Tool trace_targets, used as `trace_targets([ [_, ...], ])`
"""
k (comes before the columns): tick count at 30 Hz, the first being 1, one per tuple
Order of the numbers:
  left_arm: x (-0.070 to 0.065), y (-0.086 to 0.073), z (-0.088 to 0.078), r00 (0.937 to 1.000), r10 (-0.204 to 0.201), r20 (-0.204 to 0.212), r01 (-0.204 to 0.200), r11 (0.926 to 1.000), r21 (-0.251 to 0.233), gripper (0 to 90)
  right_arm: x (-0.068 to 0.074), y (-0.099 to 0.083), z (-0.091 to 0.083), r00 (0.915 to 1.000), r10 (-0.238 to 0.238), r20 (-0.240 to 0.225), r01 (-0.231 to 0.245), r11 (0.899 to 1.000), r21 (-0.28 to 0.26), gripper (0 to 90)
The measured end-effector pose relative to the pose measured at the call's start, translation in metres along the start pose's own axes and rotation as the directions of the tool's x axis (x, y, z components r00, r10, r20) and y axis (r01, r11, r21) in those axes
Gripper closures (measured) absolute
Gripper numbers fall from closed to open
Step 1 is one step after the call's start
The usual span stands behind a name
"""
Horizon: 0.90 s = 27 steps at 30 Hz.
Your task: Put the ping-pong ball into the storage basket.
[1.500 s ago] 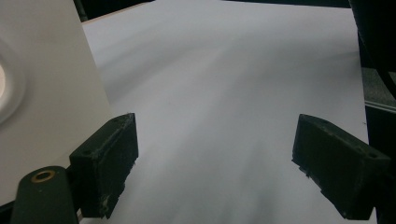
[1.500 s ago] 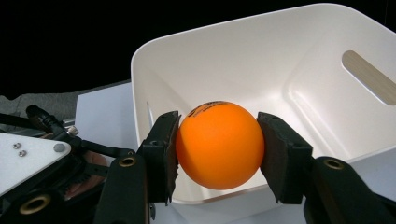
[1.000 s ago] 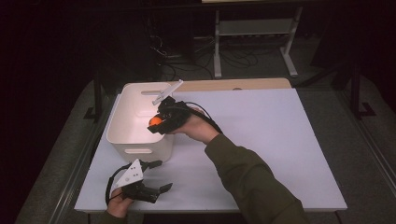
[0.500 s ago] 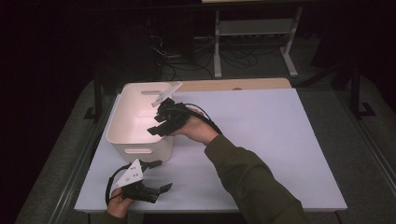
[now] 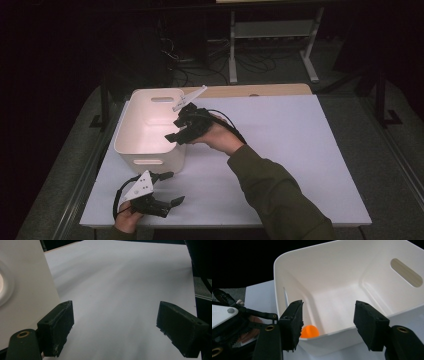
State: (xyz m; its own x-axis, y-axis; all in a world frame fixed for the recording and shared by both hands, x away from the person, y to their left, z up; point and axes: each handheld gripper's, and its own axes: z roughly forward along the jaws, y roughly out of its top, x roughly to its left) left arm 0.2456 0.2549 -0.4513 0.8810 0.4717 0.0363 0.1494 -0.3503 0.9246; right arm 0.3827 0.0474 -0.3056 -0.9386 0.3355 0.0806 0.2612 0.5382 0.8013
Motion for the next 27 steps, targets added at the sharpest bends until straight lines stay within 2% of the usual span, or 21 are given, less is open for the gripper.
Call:
trace_targets([
  [14,0.0,0.0,0.0,1.0,-0.002,-0.001,0.002,1.0,0.001,14.1,-0.009,-0.022,-0.021,0.9989,0.037,0.028,-0.036,0.999,-0.025,34.2],
  [27,-0.001,0.0,0.0,1.0,-0.003,-0.001,0.003,1.0,0.0,14.1,-0.015,-0.048,-0.027,0.995,0.078,0.062,-0.076,0.997,-0.032,25.1],
])
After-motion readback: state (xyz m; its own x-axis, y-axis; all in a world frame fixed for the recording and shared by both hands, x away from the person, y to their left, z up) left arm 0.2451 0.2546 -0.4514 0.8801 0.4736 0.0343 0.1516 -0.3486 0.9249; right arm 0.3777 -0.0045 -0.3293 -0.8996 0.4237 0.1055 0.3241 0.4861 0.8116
